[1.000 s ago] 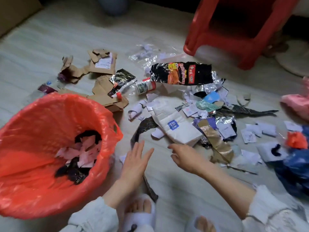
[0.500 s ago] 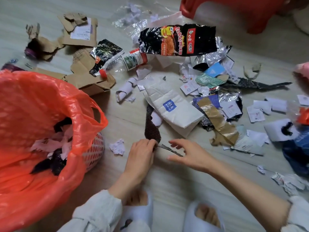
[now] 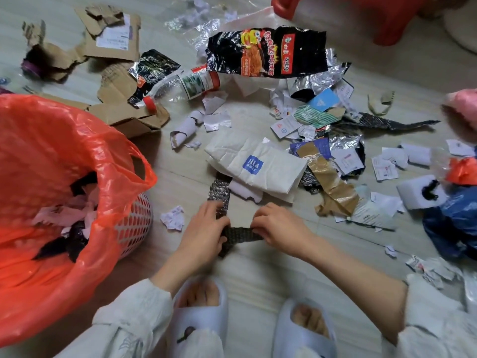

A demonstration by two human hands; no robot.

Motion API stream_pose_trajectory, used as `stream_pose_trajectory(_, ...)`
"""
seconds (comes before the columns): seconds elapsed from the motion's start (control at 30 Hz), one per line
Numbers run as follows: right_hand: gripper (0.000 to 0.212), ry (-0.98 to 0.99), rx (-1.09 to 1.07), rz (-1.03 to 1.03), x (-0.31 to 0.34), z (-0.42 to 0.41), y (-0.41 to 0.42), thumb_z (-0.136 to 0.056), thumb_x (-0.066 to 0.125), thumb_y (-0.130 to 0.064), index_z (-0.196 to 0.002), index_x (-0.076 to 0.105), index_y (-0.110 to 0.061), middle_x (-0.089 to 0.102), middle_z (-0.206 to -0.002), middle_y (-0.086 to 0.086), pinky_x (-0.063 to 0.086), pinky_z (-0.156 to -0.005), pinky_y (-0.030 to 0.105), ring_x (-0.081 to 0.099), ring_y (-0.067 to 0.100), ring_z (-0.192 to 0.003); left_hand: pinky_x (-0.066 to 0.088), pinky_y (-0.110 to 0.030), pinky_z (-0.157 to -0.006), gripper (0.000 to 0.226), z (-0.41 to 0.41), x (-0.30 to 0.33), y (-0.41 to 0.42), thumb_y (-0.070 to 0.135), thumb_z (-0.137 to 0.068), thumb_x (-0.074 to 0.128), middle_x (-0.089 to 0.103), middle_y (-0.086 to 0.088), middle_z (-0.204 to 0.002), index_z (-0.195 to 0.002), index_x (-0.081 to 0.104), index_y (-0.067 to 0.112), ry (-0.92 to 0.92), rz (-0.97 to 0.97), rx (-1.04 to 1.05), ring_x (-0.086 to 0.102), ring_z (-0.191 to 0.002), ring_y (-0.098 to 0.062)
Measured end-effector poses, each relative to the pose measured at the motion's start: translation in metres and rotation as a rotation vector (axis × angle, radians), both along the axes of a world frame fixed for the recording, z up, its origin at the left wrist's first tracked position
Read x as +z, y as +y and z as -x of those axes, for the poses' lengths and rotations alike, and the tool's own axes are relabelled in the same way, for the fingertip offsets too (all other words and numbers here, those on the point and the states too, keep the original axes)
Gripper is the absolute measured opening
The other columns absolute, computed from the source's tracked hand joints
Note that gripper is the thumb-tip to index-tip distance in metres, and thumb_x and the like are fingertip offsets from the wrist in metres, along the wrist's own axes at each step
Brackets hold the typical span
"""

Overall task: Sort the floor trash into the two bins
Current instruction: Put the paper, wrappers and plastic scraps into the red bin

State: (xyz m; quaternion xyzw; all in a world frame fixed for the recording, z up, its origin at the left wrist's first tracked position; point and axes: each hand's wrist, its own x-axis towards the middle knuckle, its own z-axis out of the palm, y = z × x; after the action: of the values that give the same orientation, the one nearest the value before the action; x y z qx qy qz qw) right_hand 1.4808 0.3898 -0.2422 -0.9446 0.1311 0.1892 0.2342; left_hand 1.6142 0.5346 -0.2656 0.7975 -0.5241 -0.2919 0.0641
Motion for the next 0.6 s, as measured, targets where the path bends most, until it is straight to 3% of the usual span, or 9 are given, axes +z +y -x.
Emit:
stream_pose_trajectory(0.07, 0.021, 0.0, 0.05, 0.071, -0.005, -0.01, -0.003, -0.087, 0.056, -0.019, -0.103, 0.069, -0.016, 0.061, -0.116, 0.007, 0.045, -0.085, 0.038, 0.052, 0.03, -0.109, 0.037, -0.044, -0.102, 0.032, -0.005, -0.003, -0.006, 0.009, -0.068, 0.072, 0.023, -0.02, -0.148, -0.098, 0.06, 0.011, -0.082, 0.002, 0.022, 0.018, -0.138, -0.041)
stream_pose_trajectory(0.17, 0.025, -0.089, 0.035, 0.199, -0.014, -0.023, -0.015, -0.059, 0.075, -0.009, -0.084, 0.07, -0.011, 0.067, -0.101, 0.015, 0.052, -0.072, 0.036, 0.064, 0.034, -0.093, 0.03, -0.039, -0.105, 0.037, -0.008, -0.011, -0.014, 0.013, -0.077, 0.065, -0.003, -0.017, -0.154, -0.111, 0.051, 0.014, -0.071, -0.143, 0.035, 0.003, -0.142, -0.037)
stream_pose_trajectory(0.27, 0.048, -0.073, 0.033, 0.301, -0.021, -0.033, -0.022, -0.065, 0.073, -0.012, -0.112, 0.062, -0.012, 0.061, -0.119, 0.012, 0.048, -0.088, 0.038, 0.059, 0.03, -0.111, 0.036, -0.039, -0.097, 0.051, -0.005, -0.015, -0.019, 0.006, -0.077, 0.06, 0.008, -0.015, -0.15, -0.123, 0.043, 0.019, -0.079, -0.172, 0.043, 0.019, -0.133, -0.034)
stream_pose_trajectory(0.33, 0.058, 0.007, 0.08, 0.305, -0.028, -0.036, -0.024, -0.083, 0.058, -0.015, -0.137, 0.037, -0.014, 0.041, -0.142, 0.007, 0.033, -0.103, 0.044, 0.042, 0.027, -0.128, 0.039, -0.039, -0.092, 0.067, -0.002, -0.014, -0.021, -0.003, -0.074, 0.055, 0.024, -0.012, -0.14, -0.133, 0.034, 0.021, -0.113, -0.138, 0.037, 0.032, -0.12, -0.032)
stream_pose_trajectory(0.37, 0.06, 0.058, 0.067, 0.301, -0.031, -0.038, -0.025, -0.088, 0.051, -0.015, -0.142, 0.026, -0.016, 0.031, -0.148, 0.005, 0.029, -0.105, 0.045, 0.037, 0.025, -0.131, 0.039, -0.037, -0.091, 0.075, 0.0, -0.014, -0.021, -0.005, -0.074, 0.053, 0.03, -0.011, -0.133, -0.139, 0.027, 0.02, -0.144, -0.131, 0.032, 0.036, -0.115, -0.031)
stream_pose_trajectory(0.43, 0.057, 0.114, 0.017, 0.311, -0.032, -0.041, -0.022, -0.089, 0.047, -0.013, -0.141, 0.023, -0.015, 0.027, -0.148, 0.007, 0.035, -0.098, 0.043, 0.038, 0.027, -0.126, 0.038, -0.036, -0.088, 0.082, 0.003, -0.013, -0.017, -0.007, -0.074, 0.052, 0.038, -0.012, -0.123, -0.145, 0.016, 0.013, -0.182, -0.149, 0.038, 0.041, -0.109, -0.031)
stream_pose_trajectory(0.5, 0.045, 0.085, -0.022, 0.333, -0.033, -0.043, -0.016, -0.088, 0.046, -0.008, -0.132, 0.035, -0.011, 0.038, -0.135, 0.011, 0.039, -0.087, 0.041, 0.043, 0.03, -0.116, 0.041, -0.036, -0.076, 0.077, 0.006, -0.014, -0.01, -0.008, -0.062, 0.061, 0.05, -0.011, -0.104, -0.135, 0.039, 0.005, -0.235, -0.095, 0.027, 0.05, -0.094, -0.031)
stream_pose_trajectory(0.53, 0.039, 0.082, -0.036, 0.328, -0.032, -0.043, -0.013, -0.087, 0.046, -0.007, -0.125, 0.04, -0.009, 0.043, -0.128, 0.013, 0.039, -0.083, 0.04, 0.045, 0.031, -0.111, 0.043, -0.033, -0.065, 0.07, 0.006, -0.015, -0.006, -0.006, -0.049, 0.069, 0.055, -0.008, -0.089, -0.117, 0.057, 0.006, -0.269, -0.058, 0.004, 0.055, -0.081, -0.029)
stream_pose_trajectory(0.6, 0.031, 0.05, -0.062, 0.345, -0.033, -0.039, -0.007, -0.081, 0.056, -0.006, -0.112, 0.051, -0.008, 0.052, -0.113, 0.015, 0.04, -0.073, 0.039, 0.052, 0.033, -0.099, 0.041, -0.029, -0.052, 0.052, 0.003, -0.02, 0.003, -0.002, -0.029, 0.075, 0.055, -0.003, -0.067, -0.079, 0.066, 0.013, -0.345, -0.016, -0.038, 0.055, -0.063, -0.025)
